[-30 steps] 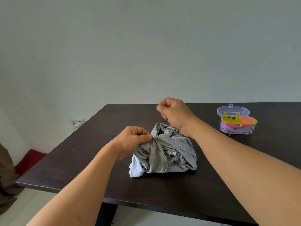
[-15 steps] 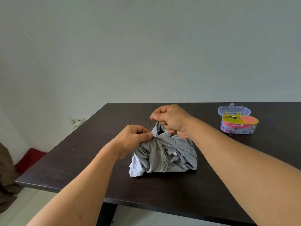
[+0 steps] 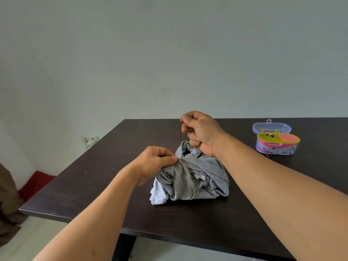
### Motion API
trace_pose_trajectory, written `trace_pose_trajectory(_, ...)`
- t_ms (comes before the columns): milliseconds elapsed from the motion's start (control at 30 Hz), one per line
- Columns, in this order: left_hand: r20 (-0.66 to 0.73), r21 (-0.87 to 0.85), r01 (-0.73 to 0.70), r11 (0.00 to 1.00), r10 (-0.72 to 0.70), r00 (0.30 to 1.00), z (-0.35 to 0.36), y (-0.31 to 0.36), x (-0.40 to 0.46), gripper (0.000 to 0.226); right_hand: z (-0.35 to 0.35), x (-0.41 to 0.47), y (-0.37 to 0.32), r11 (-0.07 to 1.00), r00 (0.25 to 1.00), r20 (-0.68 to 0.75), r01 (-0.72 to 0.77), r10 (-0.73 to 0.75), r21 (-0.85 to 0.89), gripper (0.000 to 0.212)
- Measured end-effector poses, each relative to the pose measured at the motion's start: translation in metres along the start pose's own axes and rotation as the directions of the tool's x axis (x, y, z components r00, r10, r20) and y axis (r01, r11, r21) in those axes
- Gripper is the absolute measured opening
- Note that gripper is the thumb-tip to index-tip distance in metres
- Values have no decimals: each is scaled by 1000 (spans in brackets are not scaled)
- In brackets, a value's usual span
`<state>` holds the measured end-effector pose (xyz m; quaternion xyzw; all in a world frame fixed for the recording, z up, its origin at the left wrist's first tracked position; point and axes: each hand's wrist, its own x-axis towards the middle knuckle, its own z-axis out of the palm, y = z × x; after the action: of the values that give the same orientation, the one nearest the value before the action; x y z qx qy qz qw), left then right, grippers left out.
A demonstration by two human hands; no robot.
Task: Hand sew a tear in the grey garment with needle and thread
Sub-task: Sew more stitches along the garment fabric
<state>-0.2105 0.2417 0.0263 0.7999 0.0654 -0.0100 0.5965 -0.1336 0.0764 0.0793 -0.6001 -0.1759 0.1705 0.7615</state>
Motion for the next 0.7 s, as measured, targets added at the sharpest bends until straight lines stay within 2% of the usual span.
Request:
trace_pose_trajectory(233,-4,-17,0,1000,0,1000,-3,2,-2,8,-4,2,-5,994,991,-96,94,-89,46,17)
trace_pose_trajectory(267,-2,-16,-2,1000,2,1000,-3,3,-2,9,-5,3,-3,995,989,-113,98,-95,27,16)
trace_pose_trajectory(300,-3,-20,-3,1000,3,1000,-2,4,-3,9,-6,2,-3,992,984,-140,104,-113,-67,16)
trace_pose_trajectory(333,-8,-33,-3,999,3,1000,-2,5,-3,10,-9,2,-2,957,974,-166,107,-156,-271,16)
trace_pose_trajectory(367,-17,-55,-3,998,2,1000,-2,7,-4,10,-13,2,-1,846,964,-173,85,-204,-527,18)
trace_pose_trajectory(400,-28,-79,-5,997,3,1000,-2,8,-5,11,-17,2,1,678,960,-160,41,-231,-734,20)
trace_pose_trajectory(433,-38,-100,-10,995,6,999,-2,10,-5,11,-21,1,4,532,960,-146,3,-238,-846,21)
trace_pose_trajectory(467,-47,-118,-16,993,11,999,-2,12,-5,11,-22,-2,5,468,963,-130,-5,-235,-884,20)
trace_pose_trajectory(600,-78,-136,-34,990,23,997,-2,18,-2,11,-14,-15,9,520,983,82,155,-162,-840,5)
trace_pose_trajectory(700,-81,-156,-44,987,31,996,0,20,0,15,-7,-23,14,458,972,227,226,-53,-860,10)
